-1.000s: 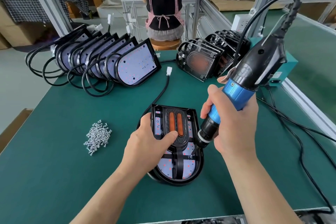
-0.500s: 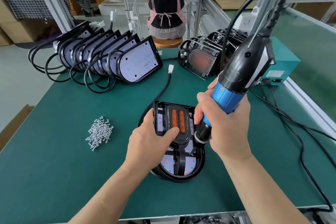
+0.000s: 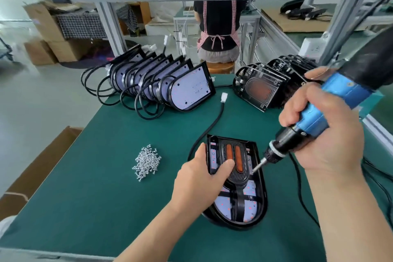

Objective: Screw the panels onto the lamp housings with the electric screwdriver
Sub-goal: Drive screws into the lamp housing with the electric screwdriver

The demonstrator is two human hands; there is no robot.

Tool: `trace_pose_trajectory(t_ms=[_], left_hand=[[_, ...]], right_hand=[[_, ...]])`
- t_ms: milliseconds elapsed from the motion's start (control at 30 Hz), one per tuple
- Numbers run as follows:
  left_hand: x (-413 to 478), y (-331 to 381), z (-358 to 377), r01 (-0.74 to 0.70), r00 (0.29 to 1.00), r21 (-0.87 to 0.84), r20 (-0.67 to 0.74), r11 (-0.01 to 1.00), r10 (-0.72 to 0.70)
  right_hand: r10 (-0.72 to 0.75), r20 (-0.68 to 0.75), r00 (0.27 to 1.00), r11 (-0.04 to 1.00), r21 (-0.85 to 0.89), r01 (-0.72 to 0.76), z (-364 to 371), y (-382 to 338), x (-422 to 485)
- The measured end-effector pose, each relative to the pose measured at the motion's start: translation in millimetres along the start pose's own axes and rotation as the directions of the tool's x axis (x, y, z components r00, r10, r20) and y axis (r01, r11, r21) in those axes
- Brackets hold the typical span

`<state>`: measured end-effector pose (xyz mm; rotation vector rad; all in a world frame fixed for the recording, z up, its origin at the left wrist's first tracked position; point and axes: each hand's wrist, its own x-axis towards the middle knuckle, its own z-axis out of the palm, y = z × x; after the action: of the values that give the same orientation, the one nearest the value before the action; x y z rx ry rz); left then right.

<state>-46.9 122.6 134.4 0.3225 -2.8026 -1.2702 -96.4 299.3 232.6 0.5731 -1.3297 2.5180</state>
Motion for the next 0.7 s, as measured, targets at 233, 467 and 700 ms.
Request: trace_pose_trajectory(t_ms=[233, 467, 700], left_hand=[[43.7, -55.1, -84.0, 0.035, 0.990, 0.283, -0.143, 0.958, 0.006], [66.2, -59.6, -92.9, -0.044, 0.990, 0.603, 0.132, 0.797, -0.045], [72.1, -58.7, -92.6, -0.100, 0.985, 0.676, 0.170, 0.730, -0.023]], right_hand=[[-0.074, -0.337, 0.939, 0.997, -0.060, 0.057, -3.1, -8.2, -14.3], [-0.108, -0.346, 0.932, 0.993, -0.089, 0.082, 0.9, -8.9, -19.2], [-0.119, -0.334, 0.935, 0.990, -0.114, 0.085, 5.2, -12.4, -23.9]])
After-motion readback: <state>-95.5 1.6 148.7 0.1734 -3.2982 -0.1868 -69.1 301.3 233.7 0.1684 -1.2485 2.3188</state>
